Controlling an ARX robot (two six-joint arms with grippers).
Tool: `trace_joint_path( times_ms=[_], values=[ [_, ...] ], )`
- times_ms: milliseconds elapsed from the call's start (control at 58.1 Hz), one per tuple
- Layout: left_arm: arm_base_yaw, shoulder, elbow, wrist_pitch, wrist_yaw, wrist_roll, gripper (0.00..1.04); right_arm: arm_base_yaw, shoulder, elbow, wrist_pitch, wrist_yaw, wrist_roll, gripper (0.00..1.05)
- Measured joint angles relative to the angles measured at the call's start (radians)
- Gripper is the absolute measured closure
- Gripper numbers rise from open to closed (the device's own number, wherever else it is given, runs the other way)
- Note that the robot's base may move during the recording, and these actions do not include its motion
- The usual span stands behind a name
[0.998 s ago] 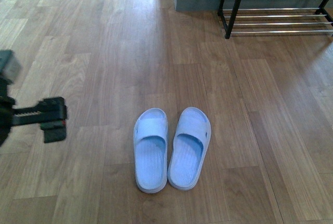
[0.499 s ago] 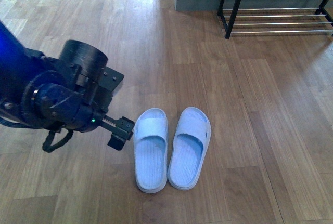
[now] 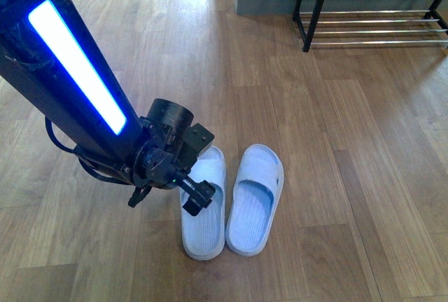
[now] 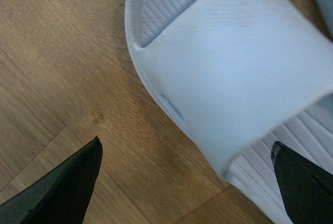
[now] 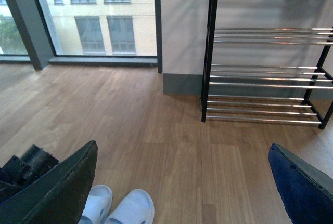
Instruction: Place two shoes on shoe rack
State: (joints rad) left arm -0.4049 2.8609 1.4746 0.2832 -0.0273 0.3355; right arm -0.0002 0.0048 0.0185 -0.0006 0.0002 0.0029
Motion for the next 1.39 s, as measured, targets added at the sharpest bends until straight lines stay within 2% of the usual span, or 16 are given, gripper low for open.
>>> trace_joint_path(
  times_ms=[258, 482, 568, 671, 1135, 1393],
  values=[
    [0.02, 0.084, 0.064, 0.052, -0.049, -0.01, 0.09, 0.0, 0.0, 0.0, 0.0, 0.0, 0.0, 0.09],
    [0.022, 0.125, 0.08, 0.1, -0.032, -0.045, 0.09, 0.0, 0.0, 0.0, 0.0, 0.0, 0.0, 0.09],
    [0.025, 0.138, 0.089, 0.162, -0.071, -0.05, 0.1, 0.0, 0.0, 0.0, 0.0, 0.0, 0.0, 0.09],
    [0.042, 0.15, 0.092, 0.192, -0.092, -0.065, 0.33, 0.0, 0.0, 0.0, 0.0, 0.0, 0.0, 0.09],
    [0.071, 0.135, 0.05, 0.165, -0.105, -0.125, 1.02, 0.0, 0.0, 0.0, 0.0, 0.0, 0.0, 0.09],
    [0.111, -0.106, -0.159, 0.126, -0.093, -0.225, 1.03, 0.0, 0.0, 0.0, 0.0, 0.0, 0.0, 0.09]
  ],
)
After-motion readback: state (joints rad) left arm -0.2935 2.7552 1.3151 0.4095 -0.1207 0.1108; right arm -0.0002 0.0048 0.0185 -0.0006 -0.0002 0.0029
